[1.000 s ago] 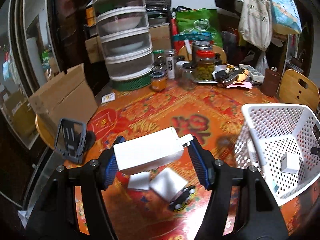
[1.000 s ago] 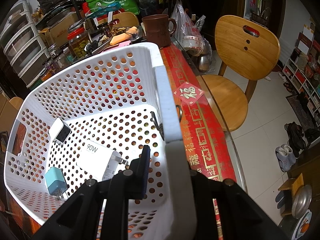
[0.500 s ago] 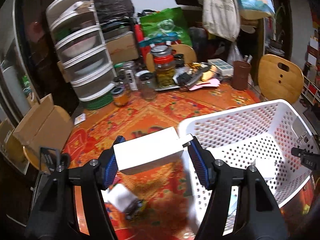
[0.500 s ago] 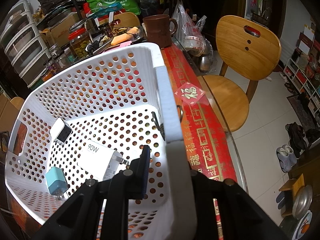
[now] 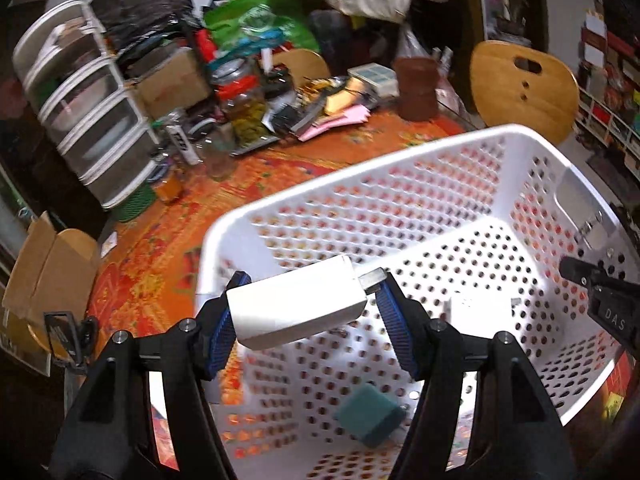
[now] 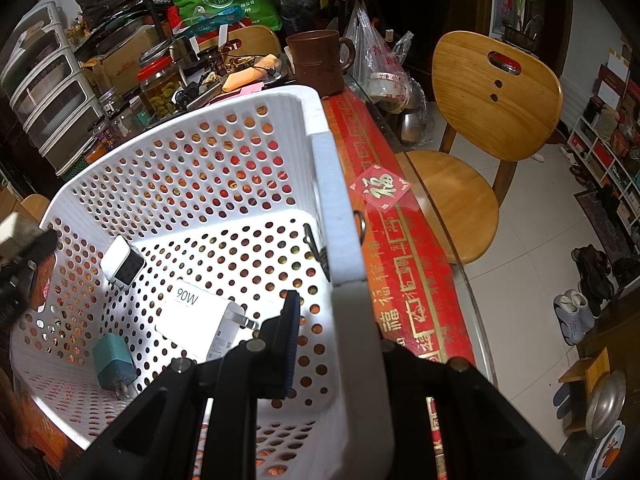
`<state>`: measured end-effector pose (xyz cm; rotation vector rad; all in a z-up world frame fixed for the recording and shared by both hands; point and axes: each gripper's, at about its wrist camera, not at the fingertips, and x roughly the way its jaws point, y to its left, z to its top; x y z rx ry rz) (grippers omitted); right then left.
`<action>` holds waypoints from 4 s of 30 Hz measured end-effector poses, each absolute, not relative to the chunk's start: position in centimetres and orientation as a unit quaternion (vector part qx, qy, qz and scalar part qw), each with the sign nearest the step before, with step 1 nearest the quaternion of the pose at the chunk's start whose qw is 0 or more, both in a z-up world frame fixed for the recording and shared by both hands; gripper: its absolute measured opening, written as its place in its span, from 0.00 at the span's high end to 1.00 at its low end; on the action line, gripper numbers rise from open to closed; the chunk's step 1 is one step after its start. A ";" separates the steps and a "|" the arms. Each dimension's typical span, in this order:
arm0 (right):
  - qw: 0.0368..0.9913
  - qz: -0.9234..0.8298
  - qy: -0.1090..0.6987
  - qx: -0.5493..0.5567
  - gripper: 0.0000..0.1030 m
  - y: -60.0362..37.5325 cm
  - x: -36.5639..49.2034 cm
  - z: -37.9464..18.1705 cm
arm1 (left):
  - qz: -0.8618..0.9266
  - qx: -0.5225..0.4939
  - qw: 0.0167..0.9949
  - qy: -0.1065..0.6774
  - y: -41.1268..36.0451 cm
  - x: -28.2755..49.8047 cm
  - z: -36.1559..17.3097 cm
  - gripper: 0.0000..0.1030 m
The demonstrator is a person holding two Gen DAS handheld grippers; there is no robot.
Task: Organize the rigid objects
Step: 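Carry the rectangular charger into the basket and open the left tool, then grasp the white cube charger with the left tool, then carry the white cube charger over the basket and open the left tool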
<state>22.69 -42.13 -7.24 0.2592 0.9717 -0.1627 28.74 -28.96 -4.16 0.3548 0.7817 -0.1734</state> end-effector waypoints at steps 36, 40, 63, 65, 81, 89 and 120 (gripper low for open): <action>0.873 -0.075 0.464 0.126 0.80 -41.9 23.1 -7.3 | 0.040 0.003 0.875 0.483 6.7 30.5 -14.8 0.01; 0.874 -0.076 0.464 0.126 0.80 -42.0 23.0 -7.4 | 0.043 0.013 0.872 0.487 5.4 31.1 -16.0 0.01; 0.874 -0.072 0.465 0.126 0.80 -42.1 22.7 -7.4 | 0.071 0.004 0.897 0.437 5.6 31.7 -11.0 0.61; 0.874 -0.072 0.464 0.126 0.80 -42.1 22.7 -7.4 | 0.091 0.005 0.904 0.417 6.1 31.6 -9.3 0.61; 0.874 -0.072 0.464 0.126 0.80 -42.1 22.8 -7.4 | 0.064 0.033 0.930 0.360 -0.4 29.6 -1.9 0.61; 0.874 -0.072 0.464 0.126 0.80 -42.0 22.8 -7.3 | 0.021 0.057 0.936 0.345 -6.7 28.4 0.5 0.61; 0.875 -0.071 0.463 0.125 0.80 -42.0 22.7 -7.3 | -0.125 0.132 0.895 0.407 -27.1 28.2 -4.9 0.61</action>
